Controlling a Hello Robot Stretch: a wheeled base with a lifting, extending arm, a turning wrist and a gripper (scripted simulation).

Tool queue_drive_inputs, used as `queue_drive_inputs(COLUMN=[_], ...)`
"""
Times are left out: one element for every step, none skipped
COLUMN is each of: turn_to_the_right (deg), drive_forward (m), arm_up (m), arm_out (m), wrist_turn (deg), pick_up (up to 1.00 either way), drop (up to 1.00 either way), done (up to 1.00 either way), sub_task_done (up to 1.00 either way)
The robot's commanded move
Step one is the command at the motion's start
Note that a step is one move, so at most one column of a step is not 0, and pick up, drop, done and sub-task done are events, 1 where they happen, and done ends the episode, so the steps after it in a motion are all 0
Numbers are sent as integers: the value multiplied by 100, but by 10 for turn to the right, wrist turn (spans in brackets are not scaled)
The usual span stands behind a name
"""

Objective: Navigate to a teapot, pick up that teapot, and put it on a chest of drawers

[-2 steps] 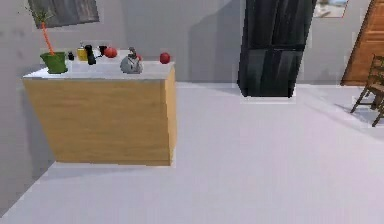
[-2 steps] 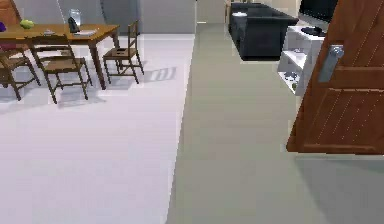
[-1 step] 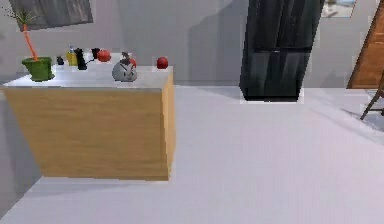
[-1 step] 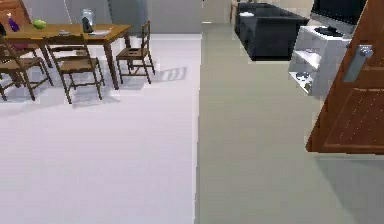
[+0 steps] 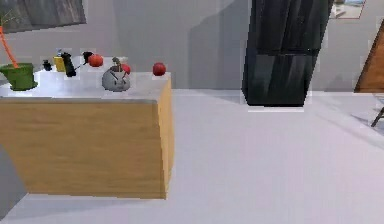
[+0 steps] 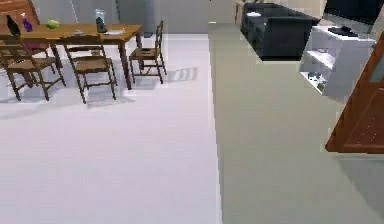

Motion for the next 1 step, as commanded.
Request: queue_drive_inputs(turn_to_the_right=[180], drive_forward=[0], arm_up=[0], arm_out=[0], wrist_turn=[0], pick_up=[0], drop=[0], done=[0], sub_task_done=[0])
